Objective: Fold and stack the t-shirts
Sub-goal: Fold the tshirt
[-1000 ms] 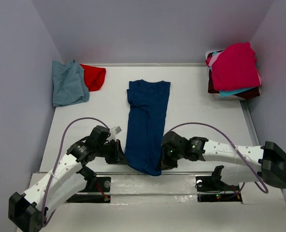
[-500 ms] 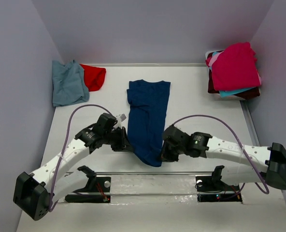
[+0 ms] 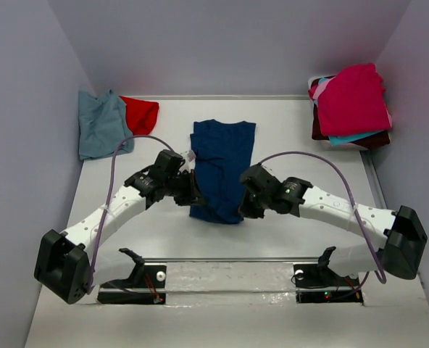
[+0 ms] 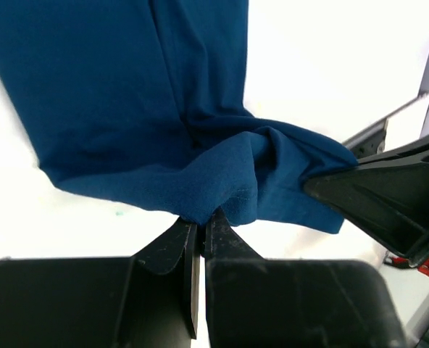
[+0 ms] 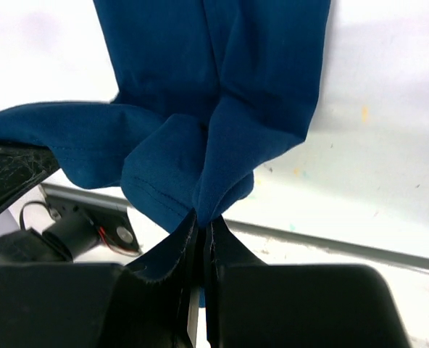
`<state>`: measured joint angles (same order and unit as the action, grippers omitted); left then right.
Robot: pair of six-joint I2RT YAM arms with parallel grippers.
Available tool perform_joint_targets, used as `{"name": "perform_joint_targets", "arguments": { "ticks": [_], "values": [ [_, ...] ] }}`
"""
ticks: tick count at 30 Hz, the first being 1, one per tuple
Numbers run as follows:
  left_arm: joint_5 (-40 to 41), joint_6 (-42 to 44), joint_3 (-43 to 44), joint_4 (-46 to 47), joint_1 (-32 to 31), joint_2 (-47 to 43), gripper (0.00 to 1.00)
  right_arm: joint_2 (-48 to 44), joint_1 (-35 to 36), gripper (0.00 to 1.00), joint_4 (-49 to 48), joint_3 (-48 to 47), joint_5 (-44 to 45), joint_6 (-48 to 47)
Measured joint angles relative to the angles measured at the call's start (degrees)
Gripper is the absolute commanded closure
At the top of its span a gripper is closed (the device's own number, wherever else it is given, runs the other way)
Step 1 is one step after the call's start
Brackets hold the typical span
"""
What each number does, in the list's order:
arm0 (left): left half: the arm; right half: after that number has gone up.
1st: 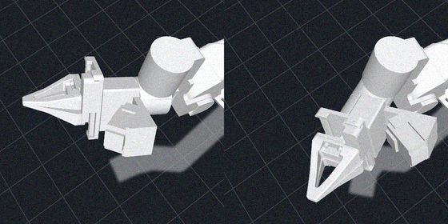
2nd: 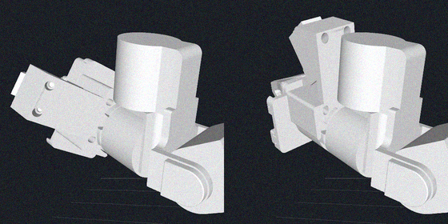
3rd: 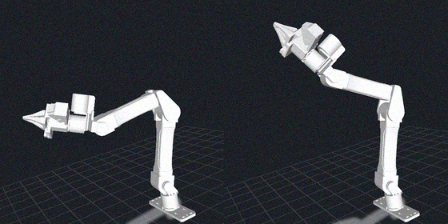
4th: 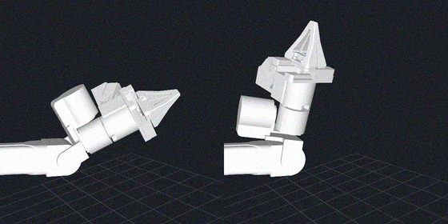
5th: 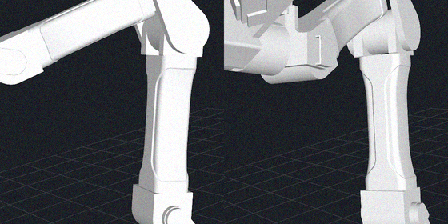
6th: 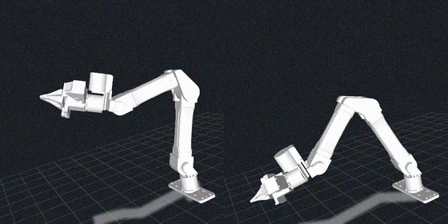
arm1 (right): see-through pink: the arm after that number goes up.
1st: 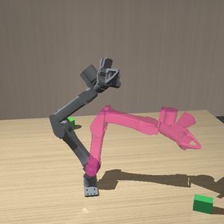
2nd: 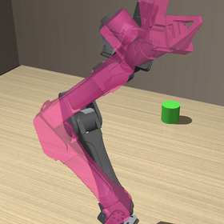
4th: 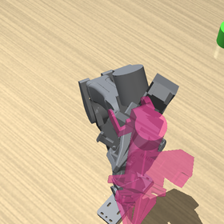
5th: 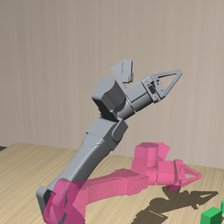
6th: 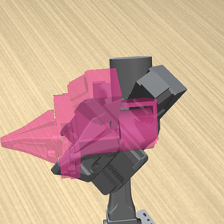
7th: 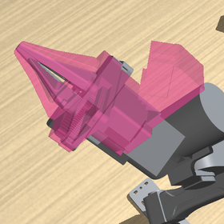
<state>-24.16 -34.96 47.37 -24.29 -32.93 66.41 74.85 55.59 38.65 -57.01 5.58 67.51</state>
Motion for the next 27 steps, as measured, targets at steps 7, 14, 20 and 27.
{"name": "perform_joint_targets", "arguments": {
  "ticks": [7,14,20,27],
  "values": [
    [1.11,1.77,3.39,0.83,4.17,5.22,0.94,2.01,-5.20,0.93,0.00,-3.08,0.37,-4.81],
    [2.34,4.28,9.07,1.46,7.56,10.51,0.94,5.73,-9.09,0.93,-0.52,-7.74,0.61,-9.20],
    [3.56,5.64,12.68,1.84,9.22,15.54,0.94,10.51,-11.26,0.93,-2.05,-9.38,0.00,-11.78],
    [4.39,6.34,14.08,2.49,10.49,20.68,0.94,15.63,-13.75,0.93,-3.74,-12.11,-1.36,-14.10]
  ]
}}
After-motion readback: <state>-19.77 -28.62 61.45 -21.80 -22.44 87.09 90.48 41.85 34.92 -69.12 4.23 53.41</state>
